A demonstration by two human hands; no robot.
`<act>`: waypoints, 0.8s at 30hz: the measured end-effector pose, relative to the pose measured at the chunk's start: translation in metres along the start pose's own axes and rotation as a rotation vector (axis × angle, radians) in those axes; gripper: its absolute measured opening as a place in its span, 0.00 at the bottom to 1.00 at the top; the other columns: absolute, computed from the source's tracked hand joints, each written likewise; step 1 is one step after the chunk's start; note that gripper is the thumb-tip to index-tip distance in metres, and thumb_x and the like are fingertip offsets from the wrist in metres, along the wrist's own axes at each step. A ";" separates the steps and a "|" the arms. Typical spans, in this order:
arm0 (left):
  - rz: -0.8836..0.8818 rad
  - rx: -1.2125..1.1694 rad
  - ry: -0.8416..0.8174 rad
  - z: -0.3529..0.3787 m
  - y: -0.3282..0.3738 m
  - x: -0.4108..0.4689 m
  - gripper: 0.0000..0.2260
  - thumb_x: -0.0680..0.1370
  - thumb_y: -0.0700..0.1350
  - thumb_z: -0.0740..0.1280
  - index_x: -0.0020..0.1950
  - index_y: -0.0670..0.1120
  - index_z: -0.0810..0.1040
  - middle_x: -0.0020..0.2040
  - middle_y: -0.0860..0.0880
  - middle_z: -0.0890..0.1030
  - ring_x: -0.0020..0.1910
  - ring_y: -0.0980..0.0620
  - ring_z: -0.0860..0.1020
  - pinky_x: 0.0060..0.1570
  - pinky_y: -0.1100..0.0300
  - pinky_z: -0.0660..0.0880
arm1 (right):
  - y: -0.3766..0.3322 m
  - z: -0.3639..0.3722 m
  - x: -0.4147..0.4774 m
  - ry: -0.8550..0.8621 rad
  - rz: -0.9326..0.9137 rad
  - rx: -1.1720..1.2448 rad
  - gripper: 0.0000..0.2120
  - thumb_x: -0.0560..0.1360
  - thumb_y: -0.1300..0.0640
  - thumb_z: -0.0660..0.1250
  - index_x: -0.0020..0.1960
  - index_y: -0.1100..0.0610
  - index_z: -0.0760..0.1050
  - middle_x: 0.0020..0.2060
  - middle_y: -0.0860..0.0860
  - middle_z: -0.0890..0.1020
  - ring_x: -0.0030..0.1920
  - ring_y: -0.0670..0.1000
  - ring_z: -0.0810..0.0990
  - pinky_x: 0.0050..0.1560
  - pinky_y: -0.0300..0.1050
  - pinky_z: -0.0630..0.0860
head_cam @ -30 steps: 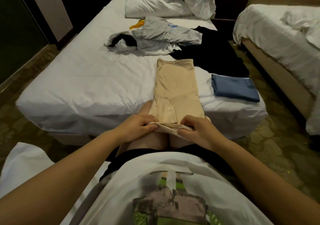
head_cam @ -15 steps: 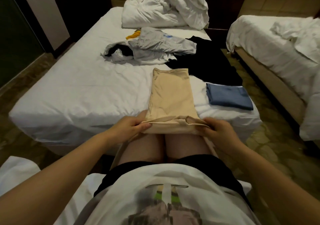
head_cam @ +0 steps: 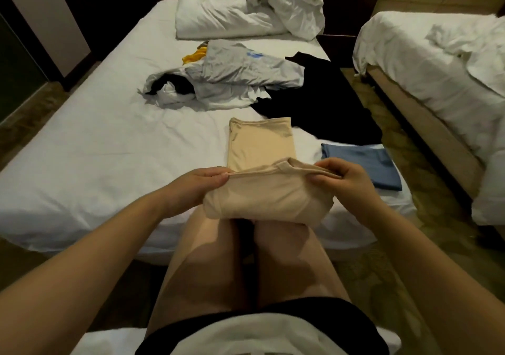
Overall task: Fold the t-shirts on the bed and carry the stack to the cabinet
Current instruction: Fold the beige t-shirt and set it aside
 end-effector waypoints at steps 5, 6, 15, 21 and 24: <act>-0.077 -0.108 -0.026 -0.030 0.018 0.067 0.35 0.55 0.64 0.77 0.57 0.49 0.80 0.50 0.49 0.83 0.47 0.54 0.81 0.40 0.64 0.77 | 0.018 -0.018 0.077 0.135 0.034 0.050 0.05 0.72 0.63 0.70 0.43 0.55 0.76 0.36 0.47 0.77 0.34 0.34 0.75 0.35 0.27 0.70; -0.097 -0.123 -0.033 -0.038 0.020 0.085 0.35 0.55 0.64 0.77 0.57 0.49 0.80 0.48 0.49 0.83 0.45 0.55 0.81 0.38 0.63 0.78 | 0.023 -0.019 0.098 0.147 0.040 0.041 0.05 0.72 0.63 0.70 0.44 0.56 0.76 0.36 0.46 0.77 0.33 0.33 0.75 0.35 0.26 0.70; -0.468 -0.262 0.191 -0.139 -0.071 0.259 0.12 0.79 0.55 0.58 0.54 0.51 0.77 0.43 0.48 0.77 0.37 0.53 0.75 0.33 0.62 0.76 | 0.178 0.019 0.294 0.179 0.456 0.020 0.27 0.73 0.53 0.71 0.68 0.58 0.65 0.50 0.52 0.76 0.53 0.52 0.77 0.49 0.41 0.74; -0.345 -0.266 0.407 -0.162 -0.113 0.282 0.15 0.71 0.47 0.71 0.57 0.48 0.75 0.48 0.48 0.78 0.44 0.52 0.76 0.44 0.58 0.73 | 0.259 0.032 0.287 0.267 0.542 0.000 0.11 0.76 0.52 0.65 0.56 0.54 0.73 0.46 0.52 0.79 0.48 0.52 0.77 0.48 0.47 0.73; -0.194 -0.105 0.505 -0.172 -0.101 0.286 0.15 0.68 0.43 0.72 0.54 0.48 0.76 0.48 0.49 0.79 0.45 0.54 0.77 0.45 0.61 0.76 | 0.254 0.030 0.297 0.295 0.438 0.040 0.06 0.76 0.55 0.66 0.50 0.56 0.74 0.39 0.47 0.79 0.40 0.44 0.77 0.46 0.42 0.75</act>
Point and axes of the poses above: each hand's wrist, its own x-axis towards the middle knuckle, its own z-axis out of the palm, y = z × x, the point moved 10 cm from there along x, towards the middle knuckle
